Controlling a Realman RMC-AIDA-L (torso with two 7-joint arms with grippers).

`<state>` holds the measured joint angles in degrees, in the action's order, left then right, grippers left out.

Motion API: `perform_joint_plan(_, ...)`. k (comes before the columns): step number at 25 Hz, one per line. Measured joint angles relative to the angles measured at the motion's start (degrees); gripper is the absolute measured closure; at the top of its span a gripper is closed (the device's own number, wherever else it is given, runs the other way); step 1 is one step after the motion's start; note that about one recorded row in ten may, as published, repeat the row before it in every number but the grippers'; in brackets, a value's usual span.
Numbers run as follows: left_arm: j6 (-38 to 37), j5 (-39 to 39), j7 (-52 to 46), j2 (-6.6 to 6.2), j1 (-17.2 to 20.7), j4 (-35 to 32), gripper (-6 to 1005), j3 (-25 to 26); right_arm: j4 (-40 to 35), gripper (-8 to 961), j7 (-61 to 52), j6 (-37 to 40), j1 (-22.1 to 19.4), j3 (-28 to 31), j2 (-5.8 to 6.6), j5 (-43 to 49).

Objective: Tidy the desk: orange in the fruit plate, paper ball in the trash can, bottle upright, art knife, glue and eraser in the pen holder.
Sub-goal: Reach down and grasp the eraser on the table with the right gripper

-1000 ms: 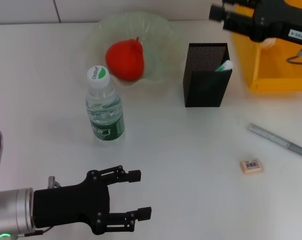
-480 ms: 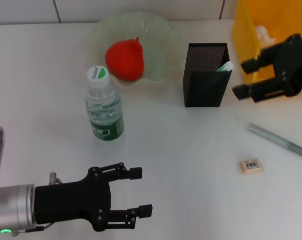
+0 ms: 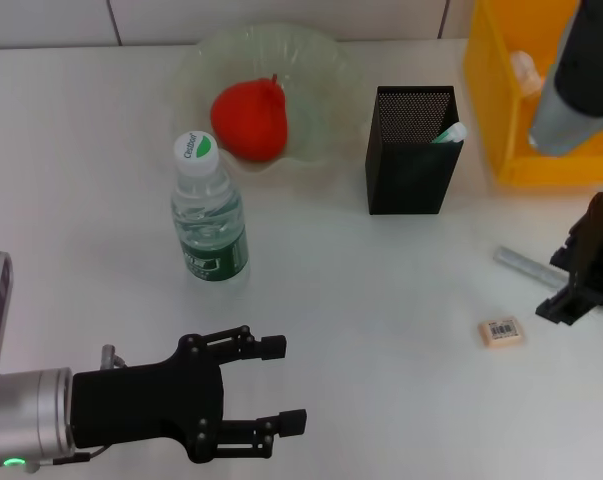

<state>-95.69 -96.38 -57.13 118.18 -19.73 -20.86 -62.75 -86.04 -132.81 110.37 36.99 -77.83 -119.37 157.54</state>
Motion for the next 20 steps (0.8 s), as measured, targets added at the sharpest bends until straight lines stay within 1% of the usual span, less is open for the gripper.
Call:
perform_joint_plan(3,0.21,-0.02,0.0,0.06,0.02,0.05,170,0.0,2.76,330,1.36,-2.72,-0.65,-2.98,-0.04,0.06)
perform_joint_plan(6,0.35,-0.03,0.0,0.1,-0.07,0.05,170,-0.03,5.15,330,5.13,-6.38,-1.8,-5.71,-0.03,0.33)
perform_joint_plan(10,0.49,-0.04,0.0,0.14,-0.13,0.05,170,-0.09,7.21,330,9.36,-10.18,-2.73,-6.19,-0.14,-2.44)
perform_joint_plan(14,0.52,-0.04,0.0,0.2,-0.14,0.09,170,-0.06,10.05,331,13.59,-12.73,-2.67,-6.25,-0.13,-5.89)
perform_joint_plan(16,0.52,-0.03,-0.01,0.2,-0.14,0.1,170,-0.05,11.6,331,14.56,-13.46,-2.23,-6.43,-0.11,-6.02)
perform_joint_plan(20,0.52,0.02,-0.16,0.2,0.01,0.12,170,-0.03,12.93,362,15.04,-14.38,-1.61,-7.36,0.04,-5.93)
